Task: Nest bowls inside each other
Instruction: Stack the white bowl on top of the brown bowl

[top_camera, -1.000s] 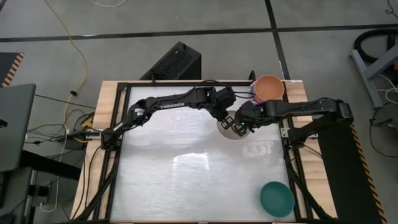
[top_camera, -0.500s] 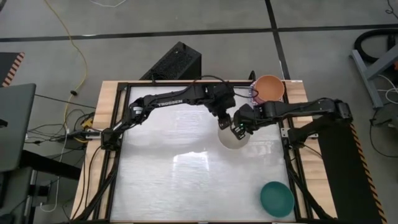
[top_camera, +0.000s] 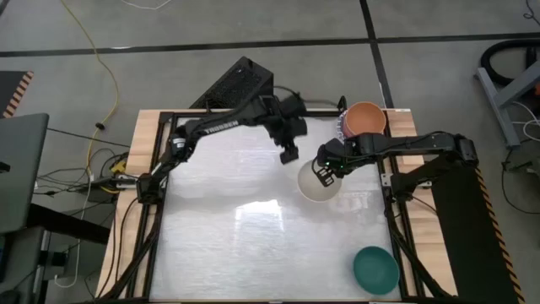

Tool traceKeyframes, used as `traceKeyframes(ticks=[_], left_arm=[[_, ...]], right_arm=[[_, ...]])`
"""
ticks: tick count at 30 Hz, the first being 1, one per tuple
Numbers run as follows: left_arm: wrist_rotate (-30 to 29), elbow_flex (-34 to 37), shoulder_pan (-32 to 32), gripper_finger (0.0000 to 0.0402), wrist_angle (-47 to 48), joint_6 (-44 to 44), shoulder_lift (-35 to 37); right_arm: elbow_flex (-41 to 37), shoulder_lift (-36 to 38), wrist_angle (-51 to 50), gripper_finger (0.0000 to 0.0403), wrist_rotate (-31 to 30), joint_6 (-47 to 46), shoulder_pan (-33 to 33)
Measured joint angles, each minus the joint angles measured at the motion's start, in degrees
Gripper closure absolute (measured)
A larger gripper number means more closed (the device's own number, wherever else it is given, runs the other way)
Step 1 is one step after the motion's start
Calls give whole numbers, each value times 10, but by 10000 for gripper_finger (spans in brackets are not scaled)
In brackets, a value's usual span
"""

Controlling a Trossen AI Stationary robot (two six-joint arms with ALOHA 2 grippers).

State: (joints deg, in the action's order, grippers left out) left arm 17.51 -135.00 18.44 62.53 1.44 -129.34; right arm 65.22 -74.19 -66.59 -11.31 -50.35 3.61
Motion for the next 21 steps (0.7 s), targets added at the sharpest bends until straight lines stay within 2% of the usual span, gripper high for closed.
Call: traceKeyframes(ticks=[14,21], left_arm=[[-5,0,56,157,1,26,165],[-70,0,72,157,2,49,242]], right_arm=[[0,24,48,394,26,58,115],[0,86,57,394,10,76,218]])
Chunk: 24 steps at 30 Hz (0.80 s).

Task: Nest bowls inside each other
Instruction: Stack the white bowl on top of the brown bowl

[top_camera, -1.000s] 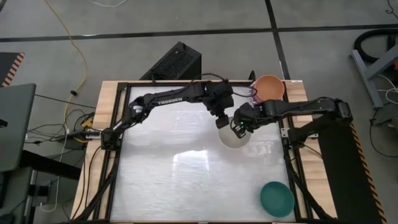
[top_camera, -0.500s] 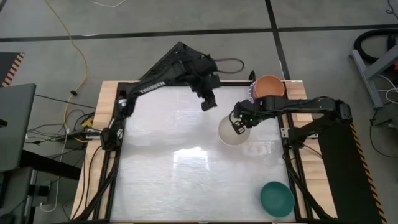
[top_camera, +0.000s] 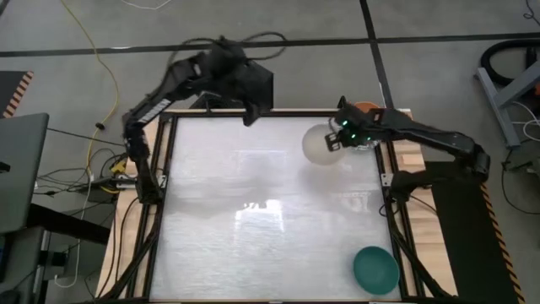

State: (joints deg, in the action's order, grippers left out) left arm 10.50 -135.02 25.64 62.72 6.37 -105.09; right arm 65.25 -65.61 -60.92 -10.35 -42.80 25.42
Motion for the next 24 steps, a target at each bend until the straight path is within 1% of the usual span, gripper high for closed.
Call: traceKeyframes(ticks=[3,6,11,15,19,24], left_arm=[[-22,0,5,157,1,0,24],[-25,0,6,157,6,3,39],[-34,0,13,157,15,20,57],[-33,0,21,157,23,30,63],[-21,0,37,157,29,31,71],[-14,0,58,157,26,33,93]], right_arm=[[0,28,1,394,0,8,48],[0,52,2,394,-3,8,95],[0,76,-1,394,-41,4,165],[0,87,-4,394,-66,2,209],[0,92,-9,394,-68,2,246],[0,94,-60,394,-70,-7,302]])
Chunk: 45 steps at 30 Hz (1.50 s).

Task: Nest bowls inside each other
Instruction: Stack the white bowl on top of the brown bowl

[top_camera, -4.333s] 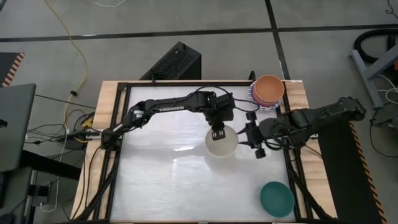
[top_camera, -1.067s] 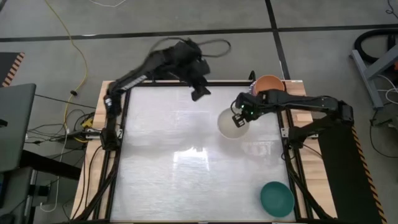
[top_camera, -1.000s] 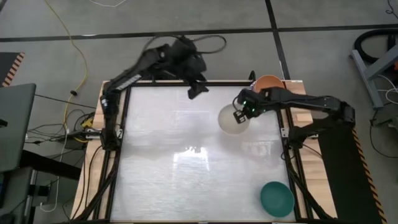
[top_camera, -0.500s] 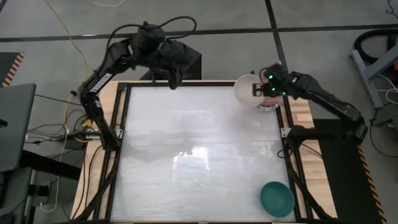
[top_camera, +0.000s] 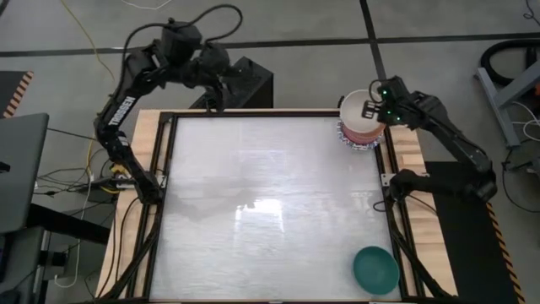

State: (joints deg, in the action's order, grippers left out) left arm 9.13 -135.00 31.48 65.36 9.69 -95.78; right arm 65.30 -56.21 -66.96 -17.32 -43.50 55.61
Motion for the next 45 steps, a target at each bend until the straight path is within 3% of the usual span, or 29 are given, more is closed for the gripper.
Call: traceKeyframes(ticks=[8,13,30,45], left_arm=[[0,0,25,157,-1,0,24],[0,0,27,157,-1,0,25],[-4,0,27,157,-1,4,25],[-5,0,27,157,-1,5,25]], right_arm=[[0,-1,-6,394,3,-12,68],[0,-19,-3,394,40,-15,99],[-3,-64,-29,394,57,-1,131],[-132,-25,86,394,82,-77,130]])
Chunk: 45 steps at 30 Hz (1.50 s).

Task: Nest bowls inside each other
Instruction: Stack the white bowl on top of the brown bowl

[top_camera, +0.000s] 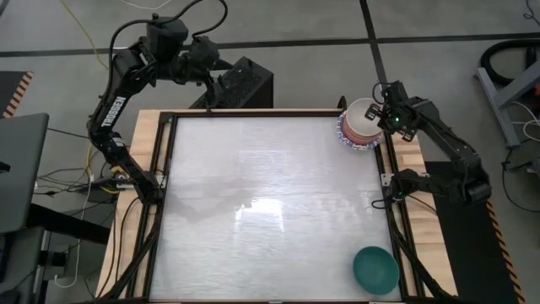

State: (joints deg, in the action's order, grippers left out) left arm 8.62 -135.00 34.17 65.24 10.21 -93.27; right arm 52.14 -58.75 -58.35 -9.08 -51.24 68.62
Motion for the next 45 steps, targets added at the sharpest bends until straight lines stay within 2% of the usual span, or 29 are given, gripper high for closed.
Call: traceKeyframes(ticks=[11,23,35,45], left_arm=[[0,0,0,157,-2,3,0],[0,0,0,157,-2,3,0],[0,0,0,157,-1,7,0],[0,0,0,157,-1,8,0]], right_arm=[[-17,-7,20,384,-4,-27,0],[-18,-8,25,315,-10,-18,0],[-18,23,22,219,17,3,0],[-18,51,21,219,30,5,0]])
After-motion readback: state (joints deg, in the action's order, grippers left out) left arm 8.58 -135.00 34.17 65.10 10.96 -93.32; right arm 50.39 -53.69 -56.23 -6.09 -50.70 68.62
